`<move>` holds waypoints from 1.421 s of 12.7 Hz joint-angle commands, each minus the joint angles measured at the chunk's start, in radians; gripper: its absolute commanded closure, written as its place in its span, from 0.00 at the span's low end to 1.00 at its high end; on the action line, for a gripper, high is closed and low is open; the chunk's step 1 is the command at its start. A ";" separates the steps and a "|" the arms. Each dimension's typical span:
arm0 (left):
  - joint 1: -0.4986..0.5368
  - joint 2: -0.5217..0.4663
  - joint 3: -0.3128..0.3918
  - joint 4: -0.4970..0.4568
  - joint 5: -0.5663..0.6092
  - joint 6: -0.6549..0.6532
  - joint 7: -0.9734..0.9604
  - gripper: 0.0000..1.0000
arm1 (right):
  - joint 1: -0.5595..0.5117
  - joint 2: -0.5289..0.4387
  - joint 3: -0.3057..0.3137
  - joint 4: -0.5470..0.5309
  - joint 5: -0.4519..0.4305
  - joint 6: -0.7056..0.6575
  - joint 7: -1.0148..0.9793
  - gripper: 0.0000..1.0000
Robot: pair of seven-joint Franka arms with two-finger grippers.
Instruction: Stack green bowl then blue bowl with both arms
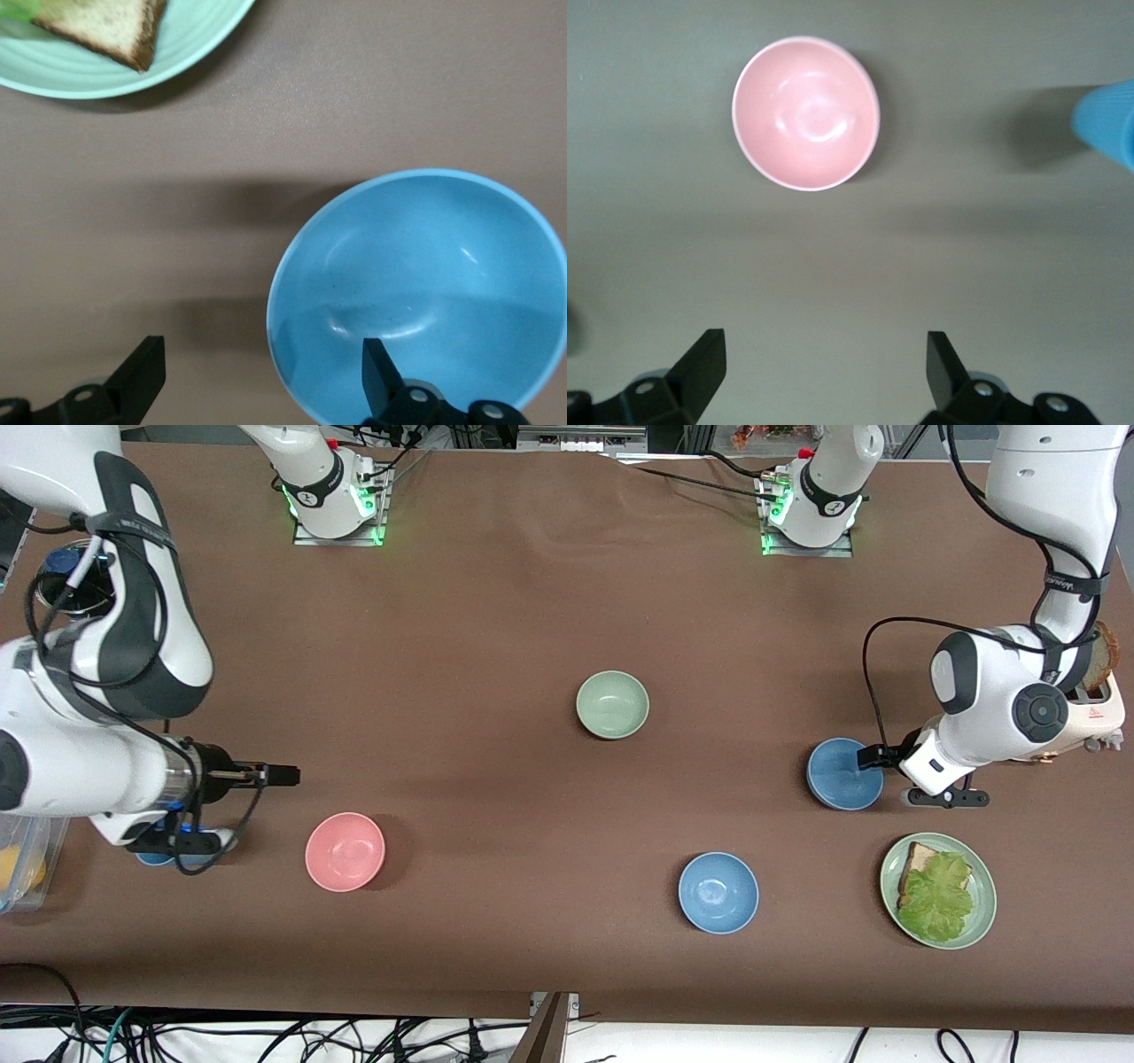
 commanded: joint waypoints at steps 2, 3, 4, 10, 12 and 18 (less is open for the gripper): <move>-0.008 0.010 0.005 0.001 -0.004 0.008 -0.011 0.35 | -0.021 -0.124 -0.047 -0.030 -0.018 -0.062 -0.021 0.00; -0.009 0.010 0.005 0.001 -0.002 0.007 -0.010 0.55 | -0.021 -0.159 -0.069 -0.040 -0.021 -0.063 -0.023 0.00; -0.018 0.010 0.005 0.001 0.002 0.002 -0.008 0.70 | -0.021 -0.213 -0.090 -0.066 -0.027 -0.053 -0.016 0.00; -0.023 0.002 0.004 0.002 0.004 -0.016 -0.002 1.00 | -0.028 -0.334 -0.145 -0.137 -0.092 -0.059 -0.114 0.00; -0.023 -0.043 0.002 0.005 0.004 -0.035 0.010 1.00 | -0.028 -0.355 -0.211 -0.157 -0.058 -0.057 -0.226 0.00; -0.158 -0.244 -0.049 0.036 -0.030 -0.298 0.009 1.00 | -0.026 -0.443 -0.250 -0.280 -0.032 -0.043 -0.273 0.00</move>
